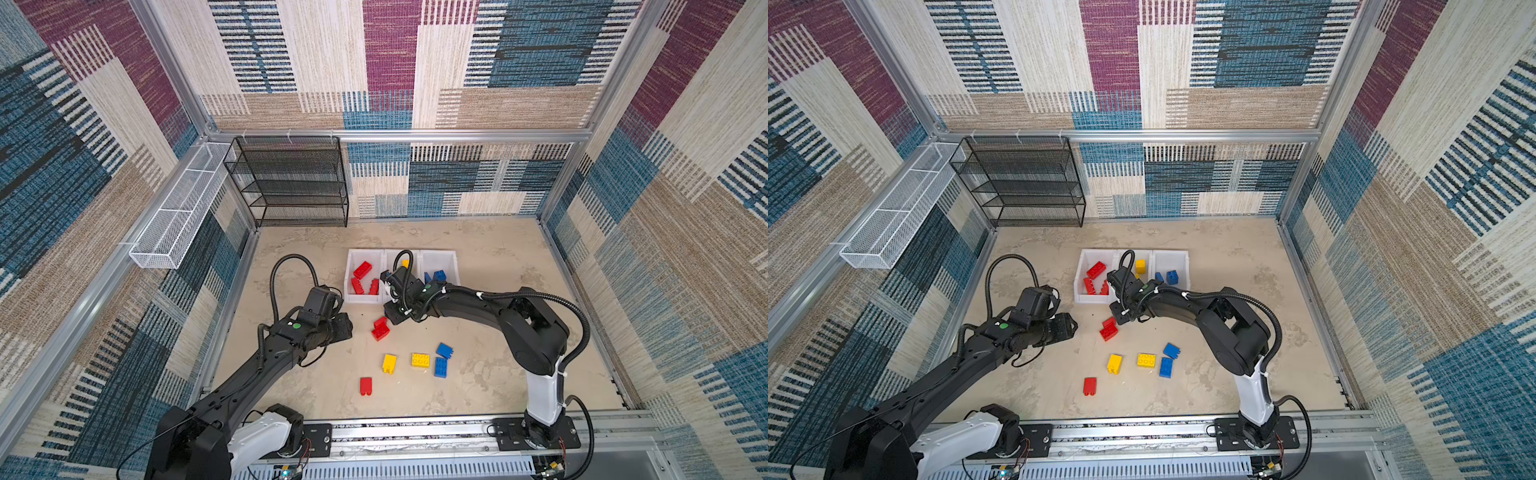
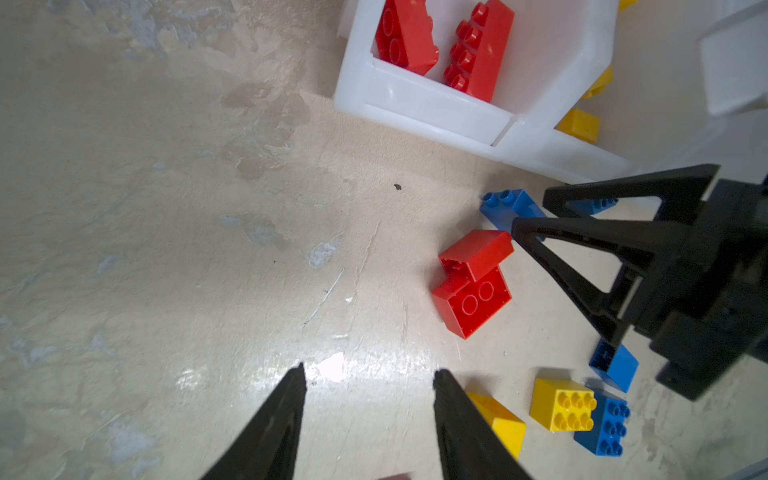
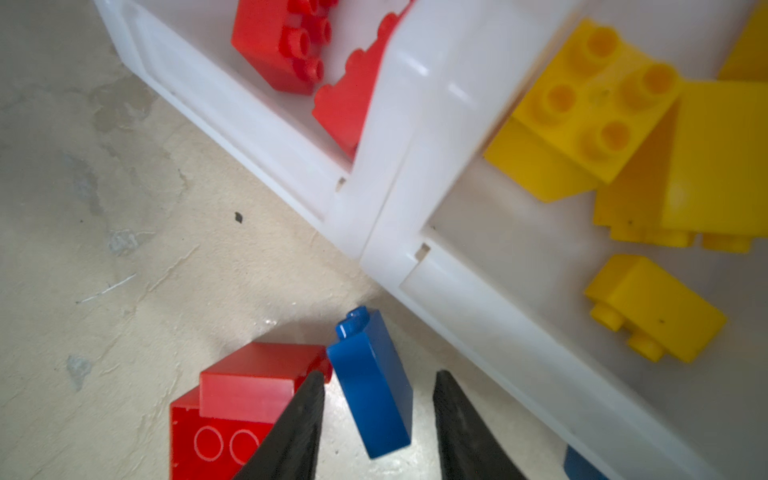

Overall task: Sort the legos into containers by color
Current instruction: 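Grasp the blue brick with the right gripper and lift it over the blue compartment, then open the right gripper over the blue compartment while the left gripper reaches down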

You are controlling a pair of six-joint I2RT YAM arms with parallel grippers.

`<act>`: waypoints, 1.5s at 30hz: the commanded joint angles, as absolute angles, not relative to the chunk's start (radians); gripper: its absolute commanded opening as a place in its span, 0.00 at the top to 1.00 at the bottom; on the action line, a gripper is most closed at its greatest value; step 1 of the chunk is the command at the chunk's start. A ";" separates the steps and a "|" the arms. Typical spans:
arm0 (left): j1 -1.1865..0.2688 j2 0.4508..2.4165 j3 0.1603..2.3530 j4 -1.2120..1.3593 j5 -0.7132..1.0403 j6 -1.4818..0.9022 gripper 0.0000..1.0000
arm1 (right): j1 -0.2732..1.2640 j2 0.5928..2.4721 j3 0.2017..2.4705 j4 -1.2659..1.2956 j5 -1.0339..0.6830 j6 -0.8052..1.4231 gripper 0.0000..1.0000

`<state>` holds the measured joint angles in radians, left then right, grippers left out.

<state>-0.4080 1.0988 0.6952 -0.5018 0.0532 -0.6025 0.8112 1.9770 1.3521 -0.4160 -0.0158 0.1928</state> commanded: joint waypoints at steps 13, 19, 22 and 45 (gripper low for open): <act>-0.408 1.067 0.685 -0.523 0.018 -0.610 0.47 | 0.813 1.997 1.365 -0.398 -0.025 0.183 0.79; -0.407 1.068 0.685 -0.521 0.020 -0.611 0.47 | 0.812 1.945 1.330 -0.397 -0.012 0.192 0.81; -0.407 1.069 0.684 -0.519 0.022 -0.612 0.47 | 0.812 1.907 1.321 -0.405 -0.001 0.192 0.81; -0.407 1.021 0.658 -0.523 0.024 -0.623 0.46 | 0.537 1.650 1.235 -0.490 0.182 0.212 0.83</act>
